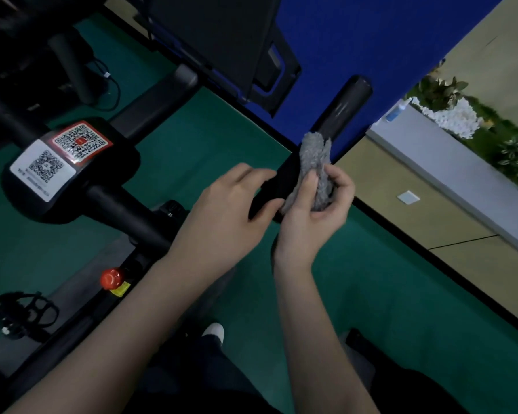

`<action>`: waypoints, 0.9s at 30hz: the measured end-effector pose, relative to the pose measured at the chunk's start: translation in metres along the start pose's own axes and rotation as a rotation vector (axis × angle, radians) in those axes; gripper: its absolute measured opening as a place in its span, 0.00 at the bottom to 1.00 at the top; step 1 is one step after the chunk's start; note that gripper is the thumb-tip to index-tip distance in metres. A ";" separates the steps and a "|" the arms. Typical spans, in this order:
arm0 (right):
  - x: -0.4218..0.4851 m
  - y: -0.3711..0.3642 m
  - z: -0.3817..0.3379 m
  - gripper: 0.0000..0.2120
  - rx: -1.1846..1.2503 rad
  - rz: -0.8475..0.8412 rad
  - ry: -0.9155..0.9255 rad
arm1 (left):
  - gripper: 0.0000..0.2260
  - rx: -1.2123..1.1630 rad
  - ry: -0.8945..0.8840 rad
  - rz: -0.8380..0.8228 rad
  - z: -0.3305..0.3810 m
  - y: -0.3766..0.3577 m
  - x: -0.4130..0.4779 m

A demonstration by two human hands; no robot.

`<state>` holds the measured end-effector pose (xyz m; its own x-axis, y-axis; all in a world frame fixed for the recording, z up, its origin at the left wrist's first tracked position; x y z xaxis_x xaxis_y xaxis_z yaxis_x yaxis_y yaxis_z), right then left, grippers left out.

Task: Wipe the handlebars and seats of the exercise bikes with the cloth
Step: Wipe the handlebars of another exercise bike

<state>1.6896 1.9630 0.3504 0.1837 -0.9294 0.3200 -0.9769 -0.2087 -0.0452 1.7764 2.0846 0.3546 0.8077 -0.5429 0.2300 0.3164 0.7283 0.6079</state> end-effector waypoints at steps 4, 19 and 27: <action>-0.009 0.008 0.018 0.06 0.099 0.031 -0.162 | 0.18 0.017 -0.018 0.017 0.003 0.000 -0.002; -0.024 -0.018 0.085 0.04 0.512 0.121 -0.850 | 0.17 0.008 -0.036 0.005 0.005 0.001 -0.003; -0.036 -0.022 0.088 0.07 0.503 0.006 -0.893 | 0.17 0.004 -0.063 0.001 0.009 0.002 -0.003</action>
<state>1.7141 1.9745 0.2560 0.3942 -0.7753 -0.4935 -0.8569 -0.1160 -0.5023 1.7698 2.0841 0.3613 0.7752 -0.5672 0.2782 0.3132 0.7276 0.6104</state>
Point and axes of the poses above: each hand's wrist, its own x-axis towards the middle knuckle, its own y-axis out of the back of the hand, z = x × y, the point moved 10 cm from there along x, towards the middle knuckle, and after that the axes turned 5 degrees about z, right-handed, at the moved point
